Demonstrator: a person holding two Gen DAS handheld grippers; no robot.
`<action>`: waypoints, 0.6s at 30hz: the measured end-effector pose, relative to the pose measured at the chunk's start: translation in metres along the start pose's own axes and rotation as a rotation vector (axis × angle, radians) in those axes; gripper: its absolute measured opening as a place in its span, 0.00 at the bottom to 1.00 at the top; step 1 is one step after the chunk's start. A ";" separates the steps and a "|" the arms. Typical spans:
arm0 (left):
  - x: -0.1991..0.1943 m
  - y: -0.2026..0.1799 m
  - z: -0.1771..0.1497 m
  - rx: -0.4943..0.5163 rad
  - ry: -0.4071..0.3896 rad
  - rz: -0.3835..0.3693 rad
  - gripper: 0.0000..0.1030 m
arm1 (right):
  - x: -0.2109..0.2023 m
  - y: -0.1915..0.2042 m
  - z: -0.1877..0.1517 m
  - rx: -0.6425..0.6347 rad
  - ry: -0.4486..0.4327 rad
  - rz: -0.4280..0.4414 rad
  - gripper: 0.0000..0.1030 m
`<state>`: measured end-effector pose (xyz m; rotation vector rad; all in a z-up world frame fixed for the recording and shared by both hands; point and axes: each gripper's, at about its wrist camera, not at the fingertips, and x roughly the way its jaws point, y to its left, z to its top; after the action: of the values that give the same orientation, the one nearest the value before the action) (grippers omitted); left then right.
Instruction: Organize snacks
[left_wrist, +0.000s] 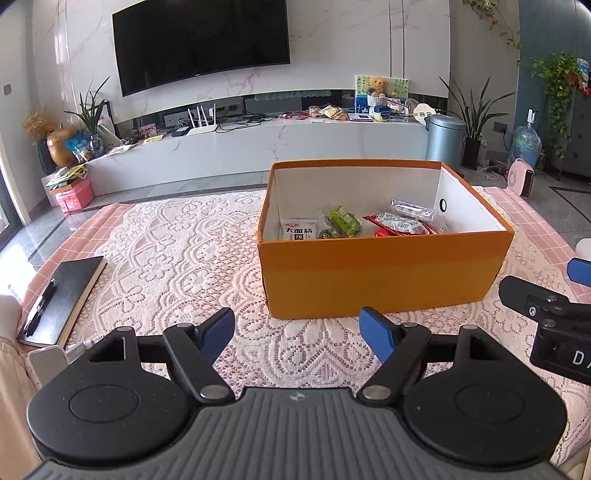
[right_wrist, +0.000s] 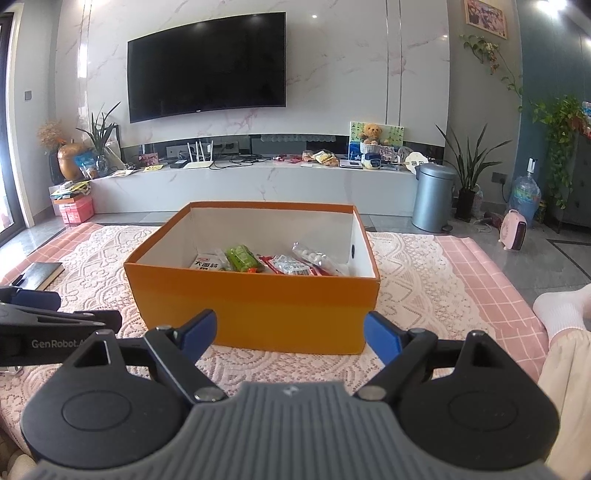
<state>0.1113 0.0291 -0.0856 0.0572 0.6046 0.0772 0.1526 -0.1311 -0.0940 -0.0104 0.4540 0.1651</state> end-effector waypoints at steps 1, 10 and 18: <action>0.000 0.000 0.000 0.001 0.000 -0.001 0.87 | 0.000 0.000 0.000 0.000 0.001 0.000 0.82; 0.000 -0.001 0.000 0.009 0.006 0.000 0.87 | -0.001 0.000 0.000 -0.003 0.001 0.002 0.82; 0.000 0.000 0.000 0.008 0.006 -0.002 0.87 | -0.002 0.001 0.001 -0.008 0.003 0.005 0.82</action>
<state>0.1115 0.0288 -0.0862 0.0644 0.6110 0.0729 0.1510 -0.1309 -0.0922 -0.0173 0.4564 0.1714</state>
